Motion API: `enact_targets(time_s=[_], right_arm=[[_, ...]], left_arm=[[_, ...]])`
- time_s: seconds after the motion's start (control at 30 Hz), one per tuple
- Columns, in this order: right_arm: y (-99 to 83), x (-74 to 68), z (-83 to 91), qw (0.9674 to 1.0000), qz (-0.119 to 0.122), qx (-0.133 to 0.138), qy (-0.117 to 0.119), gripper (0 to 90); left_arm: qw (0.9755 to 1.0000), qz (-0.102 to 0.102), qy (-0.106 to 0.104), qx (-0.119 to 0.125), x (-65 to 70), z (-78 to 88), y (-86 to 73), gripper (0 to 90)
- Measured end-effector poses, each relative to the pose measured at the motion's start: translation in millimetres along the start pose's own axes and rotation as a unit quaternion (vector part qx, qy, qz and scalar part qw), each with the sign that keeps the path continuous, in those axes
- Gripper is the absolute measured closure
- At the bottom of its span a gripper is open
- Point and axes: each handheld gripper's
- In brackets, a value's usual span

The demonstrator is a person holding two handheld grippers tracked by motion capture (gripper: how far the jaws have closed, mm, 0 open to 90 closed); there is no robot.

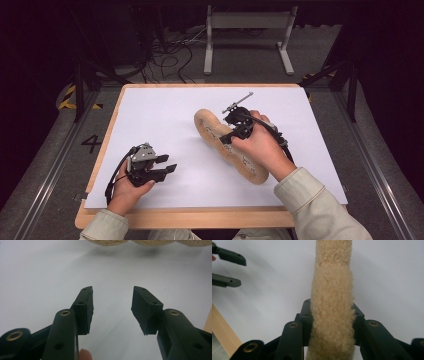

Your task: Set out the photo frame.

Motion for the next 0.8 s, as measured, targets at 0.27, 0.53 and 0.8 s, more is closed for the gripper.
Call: enact_targets(time_s=[0.27, 0.53, 0.8], right_arm=[[6.3, 3.7, 6.4, 0.9943, 0.094, 0.000, 0.049, 65.7], [12.3, 12.1, 11.9, 0.9765, 0.197, -0.019, 0.085, 65.8], [9.5, 27.0, 8.8, 0.9502, 0.274, -0.017, 0.147, 65.7]], left_arm=[[0.9999, 0.009, 0.005, 0.001, -3.4, 4.6, -5.3, 52.1], [0.9999, 0.014, 0.008, 0.001, -6.2, 7.1, -8.1, 51.7], [0.9999, 0.015, 0.004, -0.002, -6.0, 3.9, -7.2, 51.1]])
Point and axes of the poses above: each handheld gripper's, and its own axes: z roughly backward along the jaws, y roughly out of its top, x roughly to its right, and after that the axes turned 8 degrees about y, right-handed
